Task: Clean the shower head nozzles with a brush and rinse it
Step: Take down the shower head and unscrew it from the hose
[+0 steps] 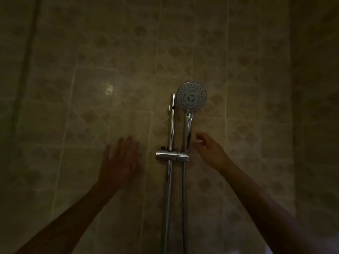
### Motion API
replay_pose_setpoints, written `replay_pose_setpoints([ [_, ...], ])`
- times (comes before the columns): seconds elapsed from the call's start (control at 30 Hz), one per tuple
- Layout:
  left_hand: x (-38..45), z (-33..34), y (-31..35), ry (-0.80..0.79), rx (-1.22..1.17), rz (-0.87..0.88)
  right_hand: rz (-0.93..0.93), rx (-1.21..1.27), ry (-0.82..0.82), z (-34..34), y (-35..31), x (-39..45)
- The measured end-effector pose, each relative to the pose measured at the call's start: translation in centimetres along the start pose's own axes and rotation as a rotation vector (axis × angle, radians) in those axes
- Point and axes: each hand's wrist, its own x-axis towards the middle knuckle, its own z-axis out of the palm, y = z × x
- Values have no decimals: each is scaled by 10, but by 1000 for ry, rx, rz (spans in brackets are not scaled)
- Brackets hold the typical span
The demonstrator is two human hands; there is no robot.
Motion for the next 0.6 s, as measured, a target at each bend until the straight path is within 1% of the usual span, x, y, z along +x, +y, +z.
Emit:
replay_pose_setpoints([
  [0.07, 0, 21, 5, -94, 32, 13, 18, 143, -11, 18, 2, 7],
  [0.13, -4, 53, 7, -118, 42, 14, 21, 195, -20, 35, 8, 11],
  [0.2, -2, 76, 3, -50, 40, -6, 23, 278, -7, 45, 16, 15],
  [0.37, -2, 93, -1, 37, 39, -21, -42, 408, 82, 66, 22, 16],
  [0.57, -1, 111, -5, 213, 43, -11, -108, 469, 170, 80, 25, 24],
  [0.6, -2, 113, -6, 217, 41, -11, -104, 473, 177, 82, 25, 25],
])
